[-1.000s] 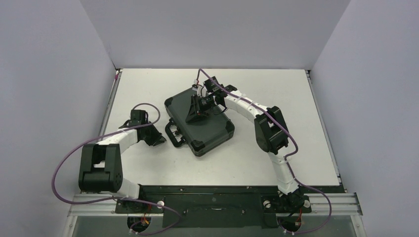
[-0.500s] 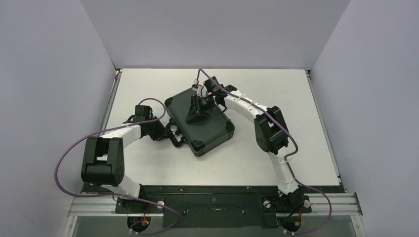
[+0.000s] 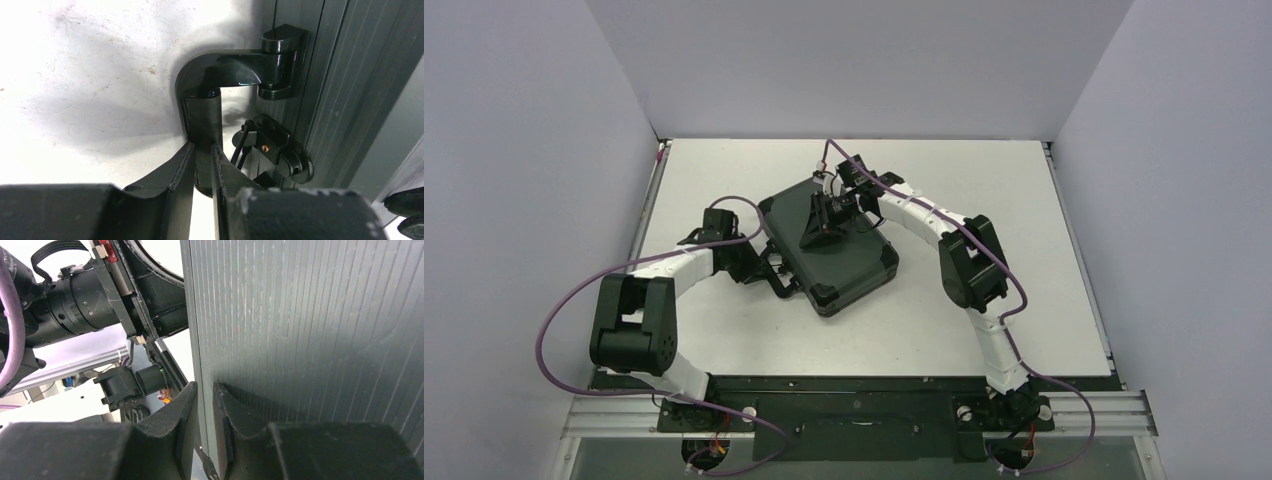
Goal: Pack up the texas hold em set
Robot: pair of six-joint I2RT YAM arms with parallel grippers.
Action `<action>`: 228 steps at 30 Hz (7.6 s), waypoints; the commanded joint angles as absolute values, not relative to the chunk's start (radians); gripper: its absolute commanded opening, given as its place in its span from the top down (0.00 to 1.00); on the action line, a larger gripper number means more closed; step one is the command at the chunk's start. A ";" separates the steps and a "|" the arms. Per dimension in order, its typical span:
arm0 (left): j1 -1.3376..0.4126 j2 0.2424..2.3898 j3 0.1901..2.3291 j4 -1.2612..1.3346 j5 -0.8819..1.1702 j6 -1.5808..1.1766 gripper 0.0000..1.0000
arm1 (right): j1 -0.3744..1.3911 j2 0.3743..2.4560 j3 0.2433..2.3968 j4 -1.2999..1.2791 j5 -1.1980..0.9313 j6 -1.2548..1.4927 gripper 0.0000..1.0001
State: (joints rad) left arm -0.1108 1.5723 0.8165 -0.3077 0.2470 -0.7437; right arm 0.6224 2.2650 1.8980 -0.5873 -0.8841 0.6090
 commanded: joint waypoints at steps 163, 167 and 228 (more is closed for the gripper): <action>-0.299 1.810 1.035 -0.406 0.078 -1.001 1.00 | 0.601 2.468 1.798 -0.801 -0.604 0.488 0.83; -0.294 1.805 0.980 -0.323 0.094 -1.032 1.00 | 0.600 2.462 1.791 -0.801 -0.600 0.485 0.83; -0.250 0.965 1.088 -0.519 -0.183 -0.558 0.04 | 0.531 1.638 2.077 -0.784 -0.130 0.402 0.17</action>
